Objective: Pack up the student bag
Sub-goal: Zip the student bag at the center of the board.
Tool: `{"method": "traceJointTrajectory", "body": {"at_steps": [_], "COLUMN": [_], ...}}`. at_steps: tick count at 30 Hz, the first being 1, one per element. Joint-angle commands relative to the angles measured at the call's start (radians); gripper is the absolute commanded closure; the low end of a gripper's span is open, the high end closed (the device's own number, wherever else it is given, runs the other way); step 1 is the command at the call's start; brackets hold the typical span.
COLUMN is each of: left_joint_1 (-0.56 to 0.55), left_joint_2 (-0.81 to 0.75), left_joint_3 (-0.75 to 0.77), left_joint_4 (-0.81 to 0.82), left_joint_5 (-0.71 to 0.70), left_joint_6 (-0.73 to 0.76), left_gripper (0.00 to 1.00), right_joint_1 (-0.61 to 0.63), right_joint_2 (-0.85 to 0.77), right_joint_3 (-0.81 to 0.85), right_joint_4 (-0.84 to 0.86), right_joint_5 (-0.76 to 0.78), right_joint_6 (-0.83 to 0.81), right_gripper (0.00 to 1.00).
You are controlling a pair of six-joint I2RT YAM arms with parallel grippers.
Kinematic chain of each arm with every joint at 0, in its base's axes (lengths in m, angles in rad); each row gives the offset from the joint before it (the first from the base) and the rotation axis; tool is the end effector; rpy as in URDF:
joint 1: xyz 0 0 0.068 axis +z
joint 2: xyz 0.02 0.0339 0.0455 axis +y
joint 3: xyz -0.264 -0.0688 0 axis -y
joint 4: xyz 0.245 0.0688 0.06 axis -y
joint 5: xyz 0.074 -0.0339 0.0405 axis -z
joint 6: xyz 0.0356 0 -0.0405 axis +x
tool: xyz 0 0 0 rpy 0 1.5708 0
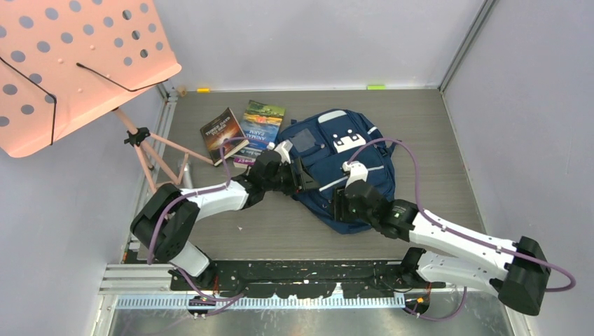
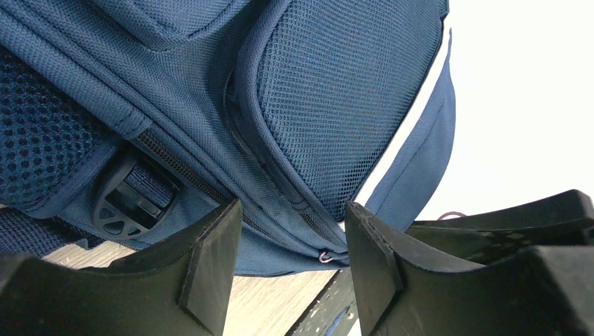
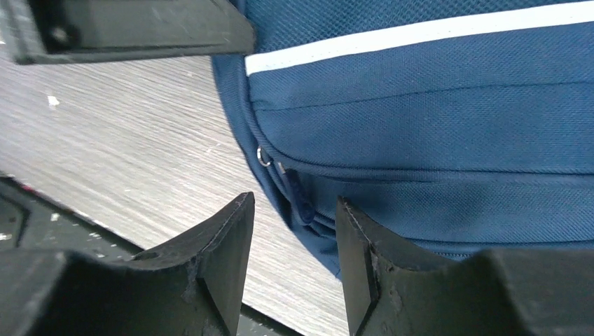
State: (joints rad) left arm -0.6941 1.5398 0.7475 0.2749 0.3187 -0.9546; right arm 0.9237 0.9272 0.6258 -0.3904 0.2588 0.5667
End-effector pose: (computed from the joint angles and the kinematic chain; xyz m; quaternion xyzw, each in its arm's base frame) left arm 0.2390 -0.2135 0.1917 -0.0318 0.8566 -0.4575 0.2363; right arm 0.1259 0.1516 0.2401 -0.1053 0.8929 0.2003 0.3893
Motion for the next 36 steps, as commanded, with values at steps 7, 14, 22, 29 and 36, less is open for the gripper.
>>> {"method": "traceJointTrajectory", "body": {"at_steps": [7,14,22,29,36], "left_joint_1": [0.004,0.010,0.063,0.073,-0.034], "left_joint_2": [0.036,0.071,0.094,0.064,0.001], "left_joint_3": [0.045,0.081,0.116,0.157,0.211], "left_joint_4": [0.092,0.076,0.040,-0.045,-0.048], "left_joint_5": [0.035,0.047,0.083,0.161,0.256], "left_joint_6": [-0.011,0.033,0.138,0.324,0.713], "left_gripper": [0.46,0.90,1.00,0.97,0.49], "right_joint_1": [0.039,0.040,0.025,-0.080,-0.082], "right_joint_2": [0.124,0.067,-0.020,-0.057,-0.048], "right_joint_3": [0.049,0.077,0.086,0.095,0.121], "right_joint_4": [0.075,-0.061,-0.302,-0.282,-0.235], "right_joint_5": [0.154,0.311,0.570,0.465,0.313], "right_joint_6": [-0.025,0.056,0.157,0.053,-0.016], "right_gripper": [0.63,0.99,1.00,1.00,1.00]}}
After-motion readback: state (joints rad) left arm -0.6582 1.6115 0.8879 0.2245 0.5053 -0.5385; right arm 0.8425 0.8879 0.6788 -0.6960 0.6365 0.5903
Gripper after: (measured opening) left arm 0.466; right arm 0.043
